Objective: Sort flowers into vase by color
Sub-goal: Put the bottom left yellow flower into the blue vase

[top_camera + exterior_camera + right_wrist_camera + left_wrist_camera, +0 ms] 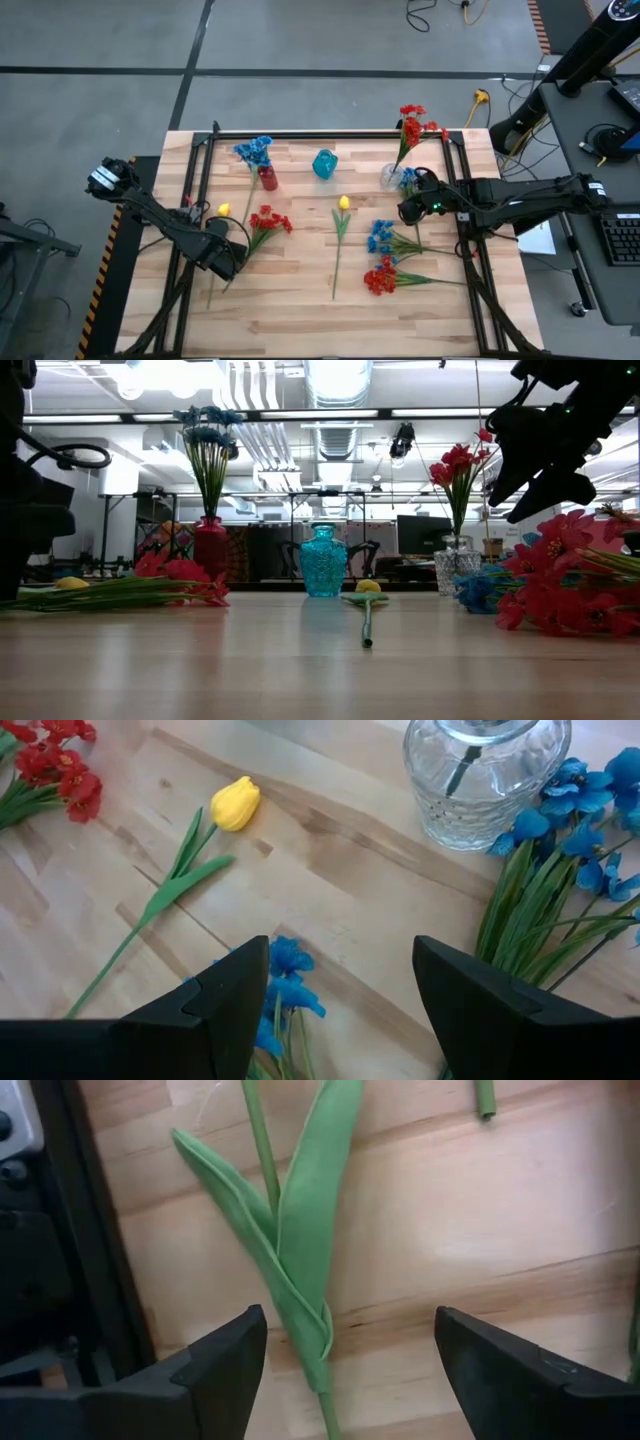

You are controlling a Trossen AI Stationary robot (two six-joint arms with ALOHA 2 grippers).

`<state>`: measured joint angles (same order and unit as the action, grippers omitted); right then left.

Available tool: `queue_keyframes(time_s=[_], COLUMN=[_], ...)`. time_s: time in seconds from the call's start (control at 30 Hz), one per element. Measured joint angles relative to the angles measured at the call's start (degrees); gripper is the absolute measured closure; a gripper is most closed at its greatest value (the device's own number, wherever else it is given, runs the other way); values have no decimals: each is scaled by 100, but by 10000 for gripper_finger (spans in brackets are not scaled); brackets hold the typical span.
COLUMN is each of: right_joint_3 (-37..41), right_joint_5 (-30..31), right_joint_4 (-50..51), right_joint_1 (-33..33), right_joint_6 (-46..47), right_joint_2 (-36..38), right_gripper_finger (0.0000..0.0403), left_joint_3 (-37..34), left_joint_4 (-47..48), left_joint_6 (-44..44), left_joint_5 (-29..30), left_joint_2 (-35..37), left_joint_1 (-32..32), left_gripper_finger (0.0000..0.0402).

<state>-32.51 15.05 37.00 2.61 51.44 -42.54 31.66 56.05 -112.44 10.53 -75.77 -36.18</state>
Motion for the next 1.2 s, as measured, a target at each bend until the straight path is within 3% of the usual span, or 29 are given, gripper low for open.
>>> queue_keyframes(time_s=[0.6, 1.2], right_joint_3=[0, 2], right_joint_5=[4, 7], right_joint_4=[-1, -3], right_joint_1=[0, 0], right_joint_6=[4, 4], right_joint_2=[0, 0], right_gripper_finger=[163, 163], left_joint_3=[-72, -83], left_joint_4=[-77, -123], left_joint_6=[-215, -386], left_joint_5=[74, 100], left_joint_2=[0, 0], left_joint_1=[0, 2], left_gripper_finger=[146, 351])
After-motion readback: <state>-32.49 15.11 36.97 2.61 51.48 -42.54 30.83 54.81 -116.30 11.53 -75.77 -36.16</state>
